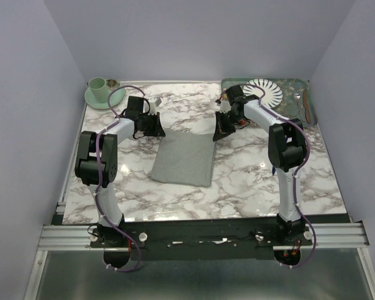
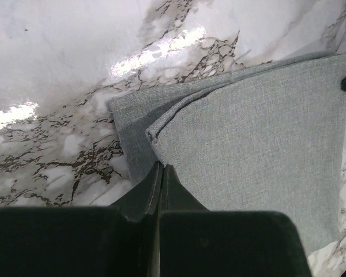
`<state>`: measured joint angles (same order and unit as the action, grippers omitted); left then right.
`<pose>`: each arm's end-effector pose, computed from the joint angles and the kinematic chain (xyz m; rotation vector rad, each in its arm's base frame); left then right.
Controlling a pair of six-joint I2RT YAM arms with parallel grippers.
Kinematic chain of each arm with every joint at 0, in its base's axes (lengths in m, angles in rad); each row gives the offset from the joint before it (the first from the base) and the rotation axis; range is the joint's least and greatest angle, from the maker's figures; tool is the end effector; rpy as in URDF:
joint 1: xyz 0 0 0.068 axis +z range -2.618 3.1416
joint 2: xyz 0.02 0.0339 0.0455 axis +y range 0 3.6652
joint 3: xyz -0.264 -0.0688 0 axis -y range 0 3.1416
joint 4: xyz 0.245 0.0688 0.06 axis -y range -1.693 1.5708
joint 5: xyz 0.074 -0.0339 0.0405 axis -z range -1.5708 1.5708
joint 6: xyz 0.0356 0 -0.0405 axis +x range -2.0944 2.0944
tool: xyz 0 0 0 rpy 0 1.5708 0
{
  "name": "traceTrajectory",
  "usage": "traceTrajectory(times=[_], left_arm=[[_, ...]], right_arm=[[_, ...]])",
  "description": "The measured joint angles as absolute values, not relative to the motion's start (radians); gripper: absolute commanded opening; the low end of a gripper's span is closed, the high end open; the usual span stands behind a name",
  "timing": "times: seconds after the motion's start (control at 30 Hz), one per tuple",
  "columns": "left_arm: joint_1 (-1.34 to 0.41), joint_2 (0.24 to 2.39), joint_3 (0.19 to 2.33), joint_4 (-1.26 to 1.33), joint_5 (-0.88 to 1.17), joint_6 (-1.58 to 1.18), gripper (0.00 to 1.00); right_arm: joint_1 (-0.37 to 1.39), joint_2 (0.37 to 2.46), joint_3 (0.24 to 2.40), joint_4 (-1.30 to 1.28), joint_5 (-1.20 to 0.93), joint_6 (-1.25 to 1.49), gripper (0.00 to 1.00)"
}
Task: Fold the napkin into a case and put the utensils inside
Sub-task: Smooth out the lower triangle-folded napkin at the center of the board.
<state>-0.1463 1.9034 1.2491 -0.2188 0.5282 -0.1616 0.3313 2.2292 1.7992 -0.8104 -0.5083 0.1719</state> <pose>0.3975 -0.0767 0.1813 0.2197 2.4238 -0.7823 0.4325 0.1671 0.1753 -0.3481 2.8159 0.8308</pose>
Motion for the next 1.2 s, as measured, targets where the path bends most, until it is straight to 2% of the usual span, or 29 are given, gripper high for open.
traceTrajectory(times=[0.07,0.4,0.83,0.93,1.03,1.2], left_arm=[[-0.146,1.921,1.254,-0.223,0.527,-0.163,0.0],[-0.146,1.978,1.285,-0.243,0.529,-0.166,0.0],[-0.153,1.878,1.268,-0.22,0.554,-0.185,0.0],[-0.153,1.9,1.268,-0.219,0.554,-0.19,0.05],[-0.154,1.933,1.27,-0.219,0.554,-0.196,0.05],[-0.151,1.959,1.27,-0.222,0.549,-0.2,0.0]], right_arm=[[0.329,2.229,1.794,-0.81,-0.5,0.167,0.01],[0.327,2.232,1.792,-0.809,-0.493,0.152,0.01],[0.303,2.179,1.763,-0.804,-0.493,0.13,0.01],[0.294,2.194,1.766,-0.804,-0.493,0.121,0.01],[0.292,2.235,1.784,-0.803,-0.493,0.115,0.01],[0.292,2.295,1.804,-0.804,-0.517,0.113,0.01]])
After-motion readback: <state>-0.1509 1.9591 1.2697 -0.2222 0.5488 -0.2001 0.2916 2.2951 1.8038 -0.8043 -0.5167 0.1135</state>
